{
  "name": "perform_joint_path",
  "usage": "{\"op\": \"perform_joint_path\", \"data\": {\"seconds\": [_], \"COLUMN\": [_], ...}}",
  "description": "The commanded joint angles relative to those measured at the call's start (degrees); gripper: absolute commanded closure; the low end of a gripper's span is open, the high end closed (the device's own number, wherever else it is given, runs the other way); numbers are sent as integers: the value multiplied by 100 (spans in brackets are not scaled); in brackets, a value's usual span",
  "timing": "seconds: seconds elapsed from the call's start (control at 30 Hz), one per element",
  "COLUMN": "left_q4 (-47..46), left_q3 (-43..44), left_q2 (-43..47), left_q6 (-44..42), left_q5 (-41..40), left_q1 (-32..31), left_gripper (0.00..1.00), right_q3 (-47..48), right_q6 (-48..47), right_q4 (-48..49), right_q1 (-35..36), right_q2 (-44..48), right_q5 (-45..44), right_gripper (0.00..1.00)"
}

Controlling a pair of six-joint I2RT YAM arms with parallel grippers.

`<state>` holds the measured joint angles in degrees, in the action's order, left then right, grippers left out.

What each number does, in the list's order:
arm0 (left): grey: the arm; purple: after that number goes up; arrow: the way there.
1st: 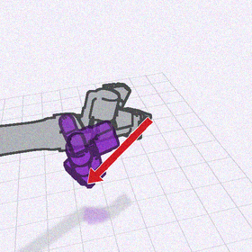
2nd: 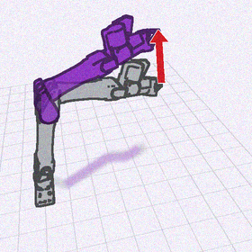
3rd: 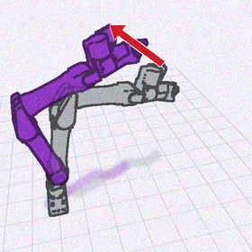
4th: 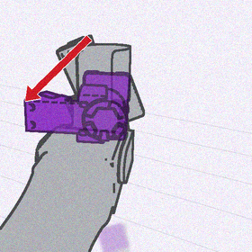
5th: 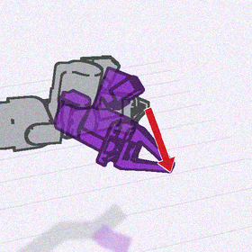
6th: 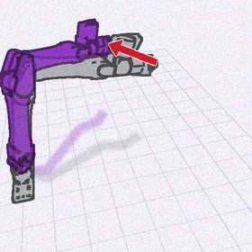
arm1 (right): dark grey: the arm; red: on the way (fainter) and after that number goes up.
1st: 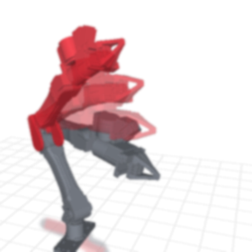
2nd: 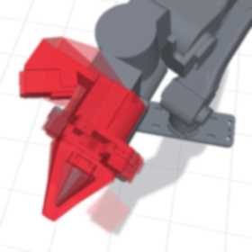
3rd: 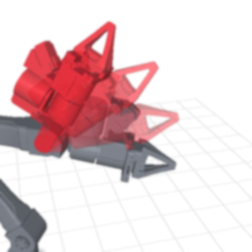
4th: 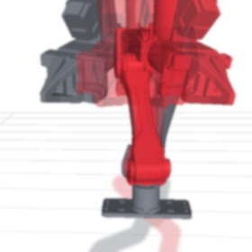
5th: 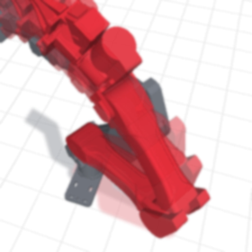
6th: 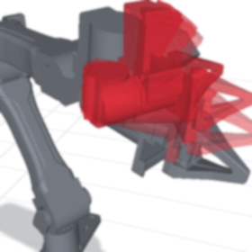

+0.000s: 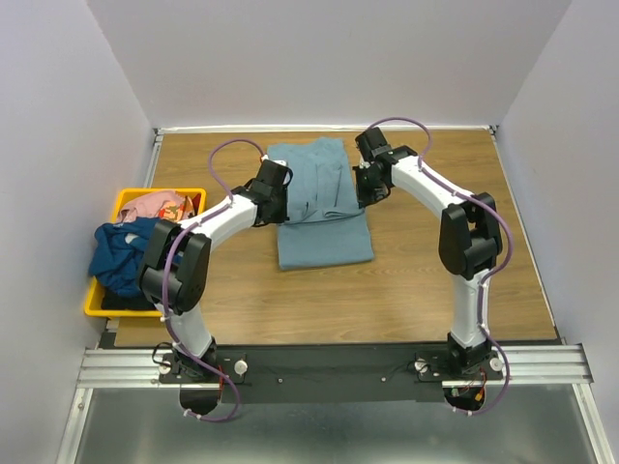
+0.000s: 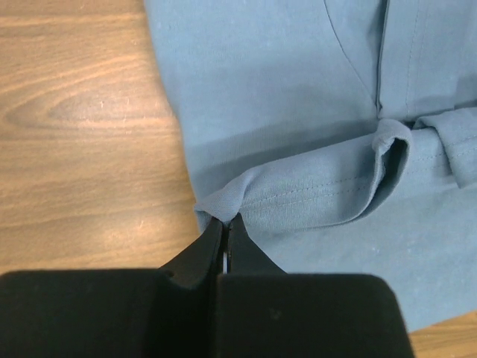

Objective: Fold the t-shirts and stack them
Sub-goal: Fold the tshirt

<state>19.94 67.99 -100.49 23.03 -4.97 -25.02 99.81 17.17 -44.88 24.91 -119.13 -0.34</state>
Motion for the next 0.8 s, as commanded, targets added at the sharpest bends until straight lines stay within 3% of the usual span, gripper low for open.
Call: {"op": "perform_joint_path", "data": {"seconds": [0.0,0.47,0.6,0.73,0.77], "left_q4": [-210,-632,-685,-597,-588], "left_q3": [31,-321,-295,-312,-347], "left_q2": [-129,-182,-348,-209,-43], "left_q6": [-36,387,413,588,615], "left_q5": [-302,-505,-461,-496,-531], "left_q1": [85,128,120,111,85], "left_gripper": [100,100,82,57,44], "right_q3": [126,3,-102,-155,-198], "right_q6": [-65,6,23,6,32], "right_q4": [269,691,797,806,806], "right_q1": [-56,-56,-56,-56,-56], "right_q2": [-146,-303,-400,-296,-156], "right_q5": [-10,-1,-1,201,218], "right_gripper": [99,99,99,84,76]}}
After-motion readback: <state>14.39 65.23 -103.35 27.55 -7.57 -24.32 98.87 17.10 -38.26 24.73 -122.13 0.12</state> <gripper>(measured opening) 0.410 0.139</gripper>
